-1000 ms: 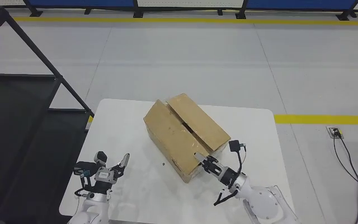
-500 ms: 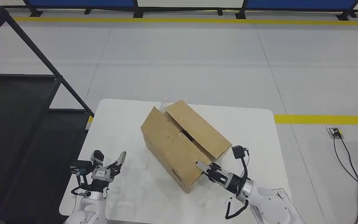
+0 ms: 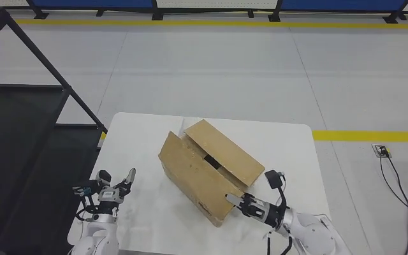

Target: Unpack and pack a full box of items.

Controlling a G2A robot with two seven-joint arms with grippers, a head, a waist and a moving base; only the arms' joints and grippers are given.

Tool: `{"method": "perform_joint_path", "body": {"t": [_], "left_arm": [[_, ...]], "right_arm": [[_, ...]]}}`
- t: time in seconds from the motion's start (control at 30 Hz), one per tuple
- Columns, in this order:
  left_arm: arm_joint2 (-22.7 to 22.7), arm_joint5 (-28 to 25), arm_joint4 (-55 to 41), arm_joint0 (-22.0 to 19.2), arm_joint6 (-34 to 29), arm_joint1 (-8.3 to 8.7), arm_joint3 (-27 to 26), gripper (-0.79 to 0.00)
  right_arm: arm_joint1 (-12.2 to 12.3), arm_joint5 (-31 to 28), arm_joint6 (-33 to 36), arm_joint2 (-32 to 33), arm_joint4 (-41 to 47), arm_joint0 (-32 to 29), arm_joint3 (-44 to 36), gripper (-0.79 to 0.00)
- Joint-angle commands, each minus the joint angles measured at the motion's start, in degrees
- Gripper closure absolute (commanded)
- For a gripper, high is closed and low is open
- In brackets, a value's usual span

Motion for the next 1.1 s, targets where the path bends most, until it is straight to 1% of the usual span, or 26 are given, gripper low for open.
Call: {"method": "perform_joint_path", "body": {"t": [0.0, 0.17, 0.27, 0.3, 0.33, 0.37, 0.4, 0.53, 0.63, 0.67, 0.73, 0.83, 0.9, 0.97, 1.0, 1.07], "left_arm": [[0.3, -0.1, 0.5, -0.5, -0.6, -0.02, 0.3, -0.785], [0.9, -0.3, 1.5, -1.9, -1.6, -0.06, 1.0, -0.785], [1.3, -0.9, 2.7, -2.2, -1.7, -0.04, 0.4, -0.785], [1.4, -1.0, 2.8, -2.2, -1.8, -0.04, 0.2, -0.785], [1.4, -1.0, 3.1, -2.2, -1.8, -0.04, 0.0, -0.785], [1.4, -1.0, 3.2, -2.2, -2.0, -0.04, -0.2, -0.785], [1.5, -1.0, 3.4, -2.2, -2.1, -0.04, -0.3, -0.785], [1.4, -1.4, 4.1, -2.4, -2.3, 0.00, -0.7, -0.785], [1.3, -1.6, 4.6, -2.5, -2.5, 0.04, -1.0, -0.785], [1.2, -1.7, 4.6, -2.5, -2.6, 0.04, -1.1, -0.785], [1.2, -1.8, 4.6, -2.8, -2.7, 0.04, -1.1, -0.785], [1.3, -2.6, 4.0, -2.8, -1.8, -0.01, -1.1, -0.785], [1.4, -2.7, 3.8, -3.1, -2.2, -0.03, -1.0, -0.785], [1.6, -2.9, 4.0, -3.6, -3.0, -0.02, -0.8, -0.785], [1.8, -3.4, 4.4, -3.7, -3.4, 0.00, -0.8, -0.785], [2.1, -5.0, 4.7, -3.7, -2.2, 0.02, -1.3, -0.785]], "right_arm": [[0.2, -1.3, 1.3, 0.1, 0.3, 0.0, 0.4, 0.000], [0.6, -3.2, 2.4, -0.3, -0.3, -0.1, 1.0, 0.000], [0.8, -3.3, 1.8, 0.0, -1.6, -0.5, 0.6, -0.006], [0.9, -3.1, 1.5, -0.1, -2.1, -0.8, 0.3, -0.225], [1.0, -2.9, 1.3, -0.1, -2.6, -1.1, 0.0, -0.342], [1.0, -2.5, 0.9, 0.0, -3.2, -1.3, -0.3, -0.646], [1.1, -2.3, 0.6, 0.0, -3.5, -1.7, -0.8, -0.785], [1.4, -2.4, -1.7, 0.9, -4.6, -3.8, -3.0, -0.785], [1.7, -3.1, -6.1, 2.9, -7.5, -8.2, -7.7, -0.785], [1.7, -3.2, -8.9, 4.0, -9.1, -10.2, -9.3, -0.785], [1.7, -2.2, -15.1, 6.0, -14.0, -14.2, -12.8, -0.785], [1.5, 0.3, -23.6, 7.1, -24.6, -19.8, -17.4, -0.785], [1.3, 2.7, -28.0, 6.6, -33.2, -22.6, -19.7, -0.785], [1.0, 5.4, -32.9, 5.4, -39.0, -24.9, -20.8, -0.785], [0.9, 6.0, -34.4, 4.7, -41.2, -25.7, -21.2, -0.785], [0.9, 6.2, -34.9, 4.5, -41.7, -25.9, -21.3, -0.785]]}}
